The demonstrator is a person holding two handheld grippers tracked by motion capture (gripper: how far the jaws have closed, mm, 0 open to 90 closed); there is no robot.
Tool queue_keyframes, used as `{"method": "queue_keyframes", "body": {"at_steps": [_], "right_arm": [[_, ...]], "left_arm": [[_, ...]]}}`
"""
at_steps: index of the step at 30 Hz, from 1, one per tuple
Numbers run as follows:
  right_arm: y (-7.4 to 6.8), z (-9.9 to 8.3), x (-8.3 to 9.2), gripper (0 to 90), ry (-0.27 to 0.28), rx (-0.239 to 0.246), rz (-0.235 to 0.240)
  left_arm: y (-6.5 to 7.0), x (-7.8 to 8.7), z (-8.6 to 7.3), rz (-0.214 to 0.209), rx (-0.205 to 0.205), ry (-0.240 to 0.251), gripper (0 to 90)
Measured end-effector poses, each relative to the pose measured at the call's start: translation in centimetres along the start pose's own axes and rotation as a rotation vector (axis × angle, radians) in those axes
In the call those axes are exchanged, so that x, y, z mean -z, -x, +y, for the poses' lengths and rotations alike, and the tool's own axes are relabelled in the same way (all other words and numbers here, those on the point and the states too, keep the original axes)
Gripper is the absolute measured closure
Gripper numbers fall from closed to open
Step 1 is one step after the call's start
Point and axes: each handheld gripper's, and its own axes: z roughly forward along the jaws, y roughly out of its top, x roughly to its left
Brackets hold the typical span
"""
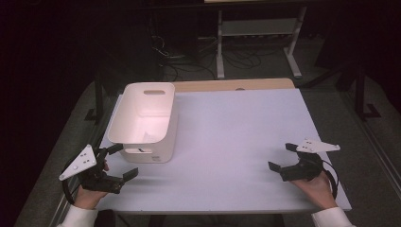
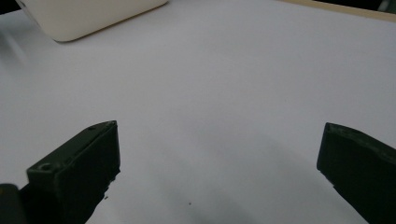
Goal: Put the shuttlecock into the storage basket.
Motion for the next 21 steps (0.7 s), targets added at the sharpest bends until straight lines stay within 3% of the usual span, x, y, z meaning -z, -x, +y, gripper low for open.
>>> {"method": "queue_keyframes", "body": {"at_steps": [21], "right_arm": [[0.0, 0.0, 0.0, 0.0, -0.004, 0.000, 0.002]], "left_arm": [[0.3, -1.1, -3.2, -0.015, 0.047, -0.026, 0.0]]}}
